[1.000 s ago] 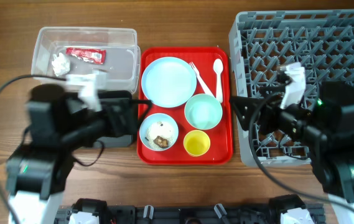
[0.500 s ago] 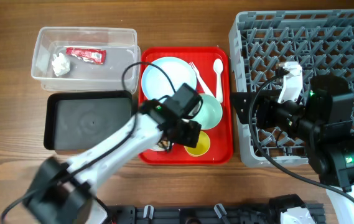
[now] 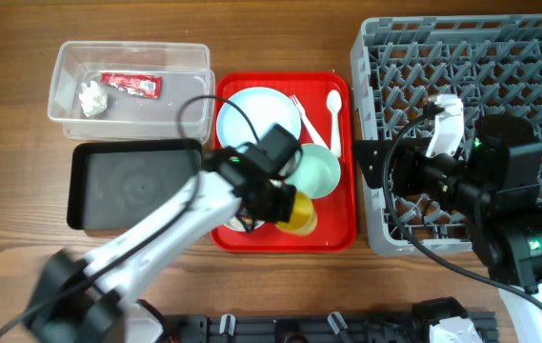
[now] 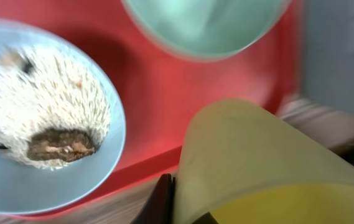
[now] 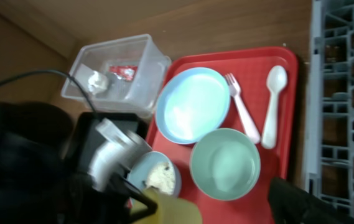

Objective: Sort waste into correct bins and load items into the dishwasher rack

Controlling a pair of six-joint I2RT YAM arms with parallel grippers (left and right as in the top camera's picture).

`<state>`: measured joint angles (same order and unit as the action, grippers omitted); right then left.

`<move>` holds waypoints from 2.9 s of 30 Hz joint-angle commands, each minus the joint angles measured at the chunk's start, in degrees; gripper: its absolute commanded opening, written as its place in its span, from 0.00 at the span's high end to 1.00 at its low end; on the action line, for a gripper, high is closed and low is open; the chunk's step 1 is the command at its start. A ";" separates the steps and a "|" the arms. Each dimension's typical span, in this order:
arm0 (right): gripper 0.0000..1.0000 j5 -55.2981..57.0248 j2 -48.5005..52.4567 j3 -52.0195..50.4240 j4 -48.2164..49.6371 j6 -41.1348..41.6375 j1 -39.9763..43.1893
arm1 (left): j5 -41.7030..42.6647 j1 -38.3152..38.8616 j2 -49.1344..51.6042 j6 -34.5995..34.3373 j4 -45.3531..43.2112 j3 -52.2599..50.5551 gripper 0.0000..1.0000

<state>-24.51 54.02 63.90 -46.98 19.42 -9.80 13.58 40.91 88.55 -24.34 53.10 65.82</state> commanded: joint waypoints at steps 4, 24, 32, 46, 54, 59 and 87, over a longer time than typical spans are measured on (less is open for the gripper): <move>0.15 -19.98 -0.33 1.14 5.57 -4.74 0.22 | 36.98 -23.04 -14.62 0.07 -11.02 2.34 0.96; 0.22 -36.54 6.91 1.14 30.99 -4.98 -13.86 | 76.39 -29.75 -14.29 0.11 -19.98 2.34 0.96; 0.46 -38.16 7.50 1.14 31.28 -4.26 -13.94 | 69.94 -27.36 -14.29 0.09 -20.26 2.34 0.96; 0.55 -21.75 -1.75 1.14 17.20 -8.94 -5.90 | 64.48 -30.25 -14.29 0.09 -21.38 2.34 0.00; 0.55 10.71 -8.07 1.14 -5.68 -1.36 6.38 | 64.50 -31.19 -14.29 0.09 -21.42 2.34 0.00; 0.56 21.99 -2.29 1.14 -15.58 3.26 10.29 | 64.50 -31.17 -14.29 0.09 -21.40 2.34 0.00; 0.23 6.91 1.84 6.62 -11.89 -6.38 10.32 | 43.32 -28.65 -14.29 4.66 -9.05 2.34 0.07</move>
<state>-11.57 61.89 69.25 -60.69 15.05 0.38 70.65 10.26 74.37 -21.28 41.41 67.79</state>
